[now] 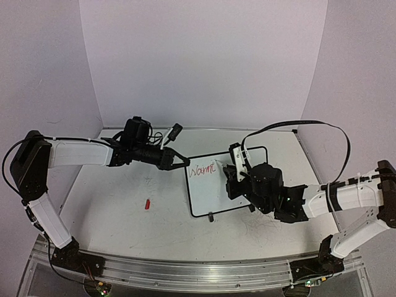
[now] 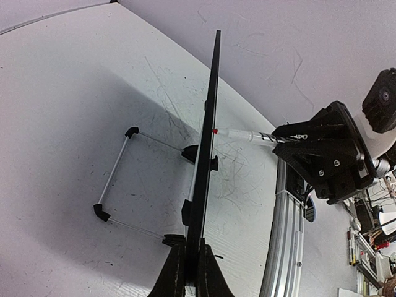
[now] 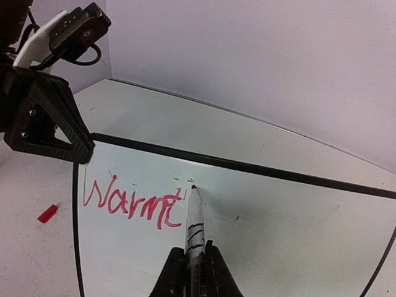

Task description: Write a sentence on the whiteboard

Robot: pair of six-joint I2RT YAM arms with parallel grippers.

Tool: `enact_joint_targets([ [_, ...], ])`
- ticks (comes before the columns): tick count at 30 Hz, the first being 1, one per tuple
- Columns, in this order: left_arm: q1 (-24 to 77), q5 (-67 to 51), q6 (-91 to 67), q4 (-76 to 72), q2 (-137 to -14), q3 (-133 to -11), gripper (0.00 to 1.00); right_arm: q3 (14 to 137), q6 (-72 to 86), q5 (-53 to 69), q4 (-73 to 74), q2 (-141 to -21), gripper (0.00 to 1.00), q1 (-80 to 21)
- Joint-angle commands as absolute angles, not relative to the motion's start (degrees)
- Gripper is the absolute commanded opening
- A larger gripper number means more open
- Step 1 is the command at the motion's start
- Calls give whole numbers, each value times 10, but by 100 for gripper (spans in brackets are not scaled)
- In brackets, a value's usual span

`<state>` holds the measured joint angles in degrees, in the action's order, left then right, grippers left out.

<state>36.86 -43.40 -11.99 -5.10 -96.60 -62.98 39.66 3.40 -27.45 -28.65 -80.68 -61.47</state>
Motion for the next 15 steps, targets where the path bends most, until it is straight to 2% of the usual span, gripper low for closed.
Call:
enact_joint_targets([
  [1,367,-438,-123,-66,-936,-631,0,406,49,-276,-272,-803,0,-613],
  [15,367,-438,-123,-66,-938,-632,0,384,73,-260,-255,-790,0,-613],
])
